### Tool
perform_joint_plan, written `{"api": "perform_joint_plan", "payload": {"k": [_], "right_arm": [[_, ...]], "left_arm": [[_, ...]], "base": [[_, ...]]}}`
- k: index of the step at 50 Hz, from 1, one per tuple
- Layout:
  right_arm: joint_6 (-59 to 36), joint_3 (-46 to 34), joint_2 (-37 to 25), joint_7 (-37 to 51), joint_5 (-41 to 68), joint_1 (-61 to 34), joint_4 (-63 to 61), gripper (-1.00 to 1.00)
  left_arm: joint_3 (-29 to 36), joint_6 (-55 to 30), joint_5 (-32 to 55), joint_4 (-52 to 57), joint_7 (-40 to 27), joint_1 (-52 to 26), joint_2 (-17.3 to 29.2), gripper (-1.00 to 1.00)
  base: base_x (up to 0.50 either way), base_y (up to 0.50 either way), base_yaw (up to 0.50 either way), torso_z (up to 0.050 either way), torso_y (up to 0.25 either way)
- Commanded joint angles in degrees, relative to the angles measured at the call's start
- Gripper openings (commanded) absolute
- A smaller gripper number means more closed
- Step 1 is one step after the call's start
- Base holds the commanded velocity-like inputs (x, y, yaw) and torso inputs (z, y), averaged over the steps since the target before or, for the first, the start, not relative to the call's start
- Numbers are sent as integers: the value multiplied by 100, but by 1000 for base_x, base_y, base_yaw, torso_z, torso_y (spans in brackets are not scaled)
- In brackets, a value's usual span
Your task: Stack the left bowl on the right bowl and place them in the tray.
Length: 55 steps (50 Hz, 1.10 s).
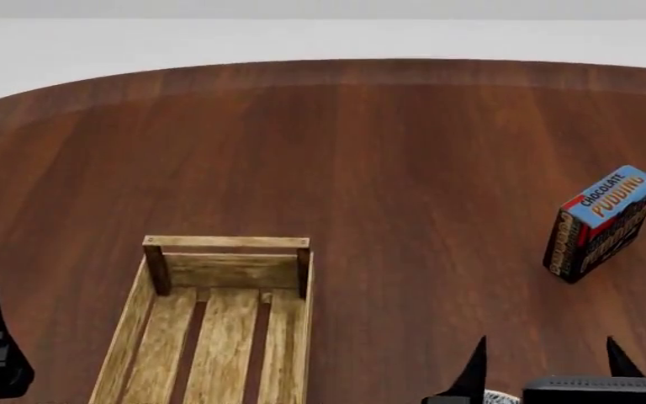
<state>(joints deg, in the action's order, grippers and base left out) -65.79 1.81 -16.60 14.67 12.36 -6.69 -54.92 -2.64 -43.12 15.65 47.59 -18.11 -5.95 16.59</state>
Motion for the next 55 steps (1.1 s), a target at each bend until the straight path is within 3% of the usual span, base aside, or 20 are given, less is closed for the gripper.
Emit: {"api": "perform_joint_plan", "payload": {"k": [1,37,55], "right_arm": [[-514,-147,-107,-85,169,-115,-69,100],[-1409,-734,-278,-130,501,-132,89,100],[-1227,-1020,-349,-240,620,0,429,100]], "left_arm": [[49,-14,20,-9,-28,-33,19,100],[100,124,57,-24,-100,63,86,100],[144,23,93,52,-185,19,112,100]], "base": [[0,0,0,0,0],[0,0,0,0,0],[0,0,0,0,0]]}}
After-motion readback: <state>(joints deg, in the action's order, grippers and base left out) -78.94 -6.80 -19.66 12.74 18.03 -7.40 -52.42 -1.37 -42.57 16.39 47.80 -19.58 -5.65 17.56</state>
